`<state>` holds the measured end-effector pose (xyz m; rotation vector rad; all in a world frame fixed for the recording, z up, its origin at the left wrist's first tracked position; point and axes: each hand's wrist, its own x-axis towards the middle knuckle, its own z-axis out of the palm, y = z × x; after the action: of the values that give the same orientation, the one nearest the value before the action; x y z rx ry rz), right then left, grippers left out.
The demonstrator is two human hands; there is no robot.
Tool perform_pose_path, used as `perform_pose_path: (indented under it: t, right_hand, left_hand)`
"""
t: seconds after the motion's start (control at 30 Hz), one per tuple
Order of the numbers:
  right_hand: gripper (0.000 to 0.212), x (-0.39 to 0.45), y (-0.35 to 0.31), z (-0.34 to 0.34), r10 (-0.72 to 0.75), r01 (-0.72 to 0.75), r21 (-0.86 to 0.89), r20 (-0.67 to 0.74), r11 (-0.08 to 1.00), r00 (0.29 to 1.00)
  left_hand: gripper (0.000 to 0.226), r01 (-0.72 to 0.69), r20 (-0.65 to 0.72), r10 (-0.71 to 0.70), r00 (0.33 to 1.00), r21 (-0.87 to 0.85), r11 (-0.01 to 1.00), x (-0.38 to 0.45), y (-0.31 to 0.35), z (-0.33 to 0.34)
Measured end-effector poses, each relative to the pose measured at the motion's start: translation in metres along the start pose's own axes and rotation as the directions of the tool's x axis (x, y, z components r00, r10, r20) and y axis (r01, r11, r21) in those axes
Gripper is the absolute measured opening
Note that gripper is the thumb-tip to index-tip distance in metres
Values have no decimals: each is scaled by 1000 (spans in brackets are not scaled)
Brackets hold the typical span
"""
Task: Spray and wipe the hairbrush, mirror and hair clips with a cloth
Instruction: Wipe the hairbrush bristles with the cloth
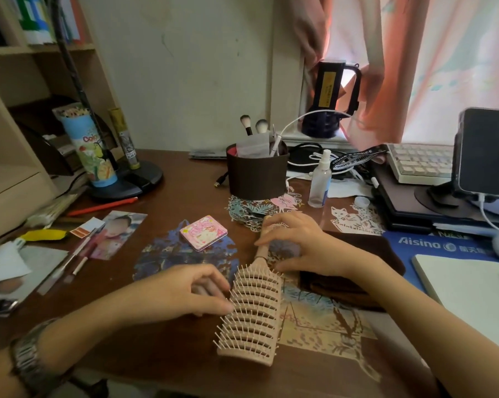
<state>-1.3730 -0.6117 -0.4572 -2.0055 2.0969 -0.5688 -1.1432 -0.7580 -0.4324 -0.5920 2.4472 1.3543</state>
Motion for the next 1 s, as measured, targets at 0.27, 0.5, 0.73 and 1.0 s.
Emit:
perform_pose_path:
  t: [0.27, 0.5, 0.73, 1.0]
  right_hand:
    - [31, 20, -2, 9, -68, 68, -32, 19, 997, 998]
    - [29, 18, -14, -2, -28, 35, 43, -137, 998, 990]
    - [30, 14, -30, 13, 214, -196, 90, -277, 976, 937]
    - [30, 12, -47, 37, 303, -323, 6, -363, 946, 881]
  left_hand:
    - [41, 58, -11, -58, 998, -65, 996, -2, 0, 7]
    - [37, 38, -106, -52, 993, -130, 991, -4, -3, -7]
    - [82, -2, -215, -4, 977, -29, 1000, -3, -3, -31]
    - [72, 22, -138, -6, 990, 113, 993, 6, -12, -39]
